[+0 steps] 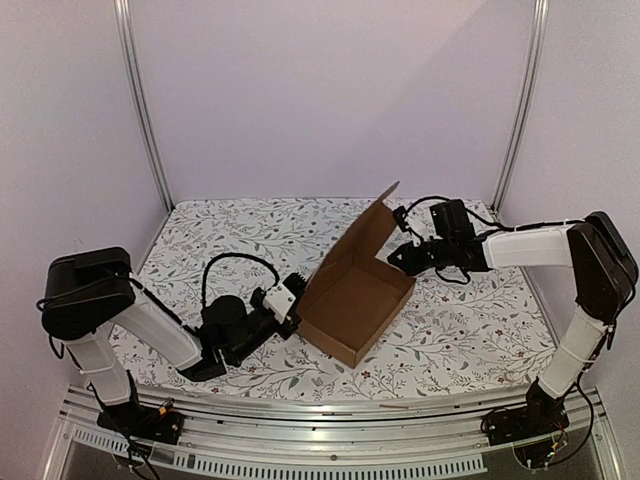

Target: Fold the paper box

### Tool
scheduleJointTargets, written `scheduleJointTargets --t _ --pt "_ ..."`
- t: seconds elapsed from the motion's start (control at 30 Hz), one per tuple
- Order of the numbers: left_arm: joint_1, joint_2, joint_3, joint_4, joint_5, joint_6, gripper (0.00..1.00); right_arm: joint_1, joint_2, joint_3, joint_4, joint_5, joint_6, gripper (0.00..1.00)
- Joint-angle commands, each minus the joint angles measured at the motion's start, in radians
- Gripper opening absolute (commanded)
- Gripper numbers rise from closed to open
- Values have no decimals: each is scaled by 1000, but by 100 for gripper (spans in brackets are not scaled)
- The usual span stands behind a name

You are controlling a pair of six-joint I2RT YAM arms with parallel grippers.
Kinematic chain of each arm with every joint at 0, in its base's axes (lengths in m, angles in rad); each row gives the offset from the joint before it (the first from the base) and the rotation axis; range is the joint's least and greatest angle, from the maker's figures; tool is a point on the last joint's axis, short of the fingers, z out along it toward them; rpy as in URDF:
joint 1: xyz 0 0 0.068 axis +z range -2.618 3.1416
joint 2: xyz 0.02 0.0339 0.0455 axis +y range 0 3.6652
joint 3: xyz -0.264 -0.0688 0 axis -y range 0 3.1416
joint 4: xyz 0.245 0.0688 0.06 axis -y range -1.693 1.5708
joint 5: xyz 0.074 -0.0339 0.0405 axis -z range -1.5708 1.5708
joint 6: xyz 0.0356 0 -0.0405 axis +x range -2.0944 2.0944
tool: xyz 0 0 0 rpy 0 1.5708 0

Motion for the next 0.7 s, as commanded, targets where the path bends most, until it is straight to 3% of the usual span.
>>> scheduleJointTargets --t 0.0,0.17,0.33,0.47,0.67 --pt "3 -23 -33 -20 -69 63 0 -17 -29 13 -342 -102 -49 14" --pt "7 -52 -53 -53 -13 60 0 -121 -117 33 -572 -173 -202 25" --pt "9 -75 -60 -103 22 60 0 -289 -201 63 -682 -235 -307 33" --pt "11 -101 -48 -161 50 71 0 -373 -185 206 -761 -327 -353 37" --pt "42 -148 -40 -213 98 50 0 -354 -86 469 -862 -387 -432 50"
